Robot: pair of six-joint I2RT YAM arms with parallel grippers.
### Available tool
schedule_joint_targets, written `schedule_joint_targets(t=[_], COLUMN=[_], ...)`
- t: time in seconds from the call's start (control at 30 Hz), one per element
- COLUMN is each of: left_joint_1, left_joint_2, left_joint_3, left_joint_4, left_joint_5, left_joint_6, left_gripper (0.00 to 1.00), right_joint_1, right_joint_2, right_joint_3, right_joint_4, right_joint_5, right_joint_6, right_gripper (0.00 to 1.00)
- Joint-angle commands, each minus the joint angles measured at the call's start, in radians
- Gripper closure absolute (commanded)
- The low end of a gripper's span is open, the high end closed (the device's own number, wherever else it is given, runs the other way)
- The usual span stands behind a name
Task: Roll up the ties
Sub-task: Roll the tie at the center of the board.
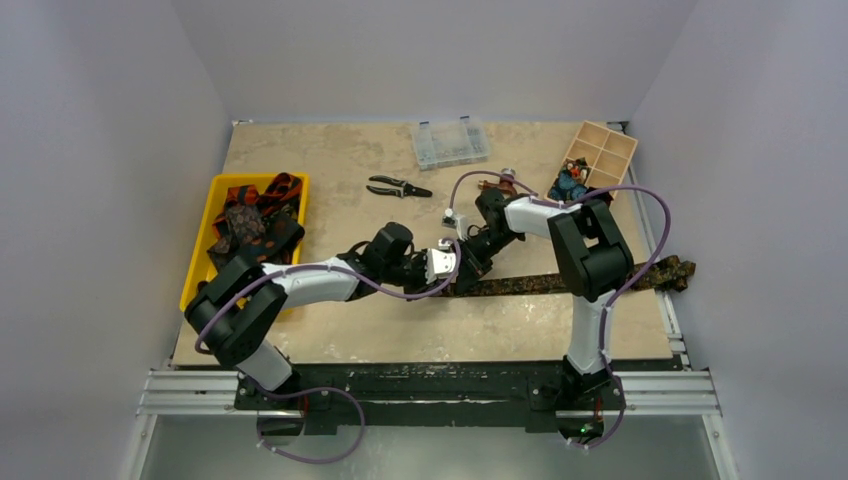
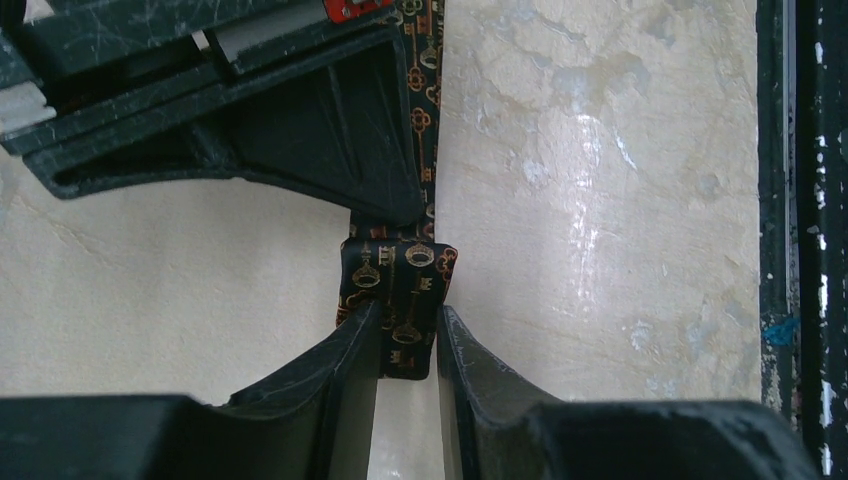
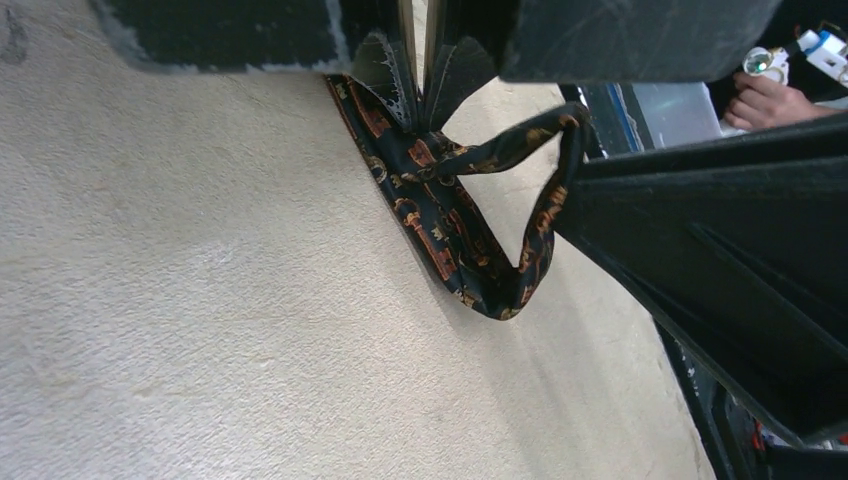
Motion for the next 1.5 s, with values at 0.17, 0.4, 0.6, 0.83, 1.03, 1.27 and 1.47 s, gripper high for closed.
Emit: schedule_joint_targets(t=[0.17,0.4,0.6,0.83,1.03,1.27,1.47], left_joint_1=[-0.040,-0.044,-0.047,-0.050,-0.054,-0.055,-0.056], left_joint_2=[0.083,0.106,0.126,0.145,0.155,0.159,0.161], left_joint_3=[0.107,0.118,0.133,0.152,0.158,0.161,0.160], left_joint_4=[0.033,-0.003,-0.009,-0.021,-0.015,-0.014,-0.011], left_joint_5=[0.011,-0.011,-0.027,-0.028,-0.021,-0.024,-0.023], left_joint_6=[-0.038,-0.031,-0.035,-0.030,-0.035,-0.036,-0.037], left_gripper=[0.74,0.74,0.74,0.73,0.73,0.73,0.73], right_joint_1=[-0.019,-0.079,-0.090,-0.088,-0.088,-0.086,-0.079], right_joint_2=[-0.050,-0.073,-0.060,-0.037,-0.026,0.016,0.034], right_joint_3=[0.033,0.007,0.003,0.019,0.015,0.034,0.050], right_joint_4=[-0.016,-0.132,-0.192,-0.118,-0.053,-0.040,-0.027], right_joint_5=[-0.030,-0.091,-0.186,-0.187,-0.160,-0.161,-0.165], right_joint_6=[0.007,-0.072,-0.130,-0.031,0.026,0.037,0.050], right_gripper=[0.84,0.66,0.53,0.50,0.51,0.53,0.58])
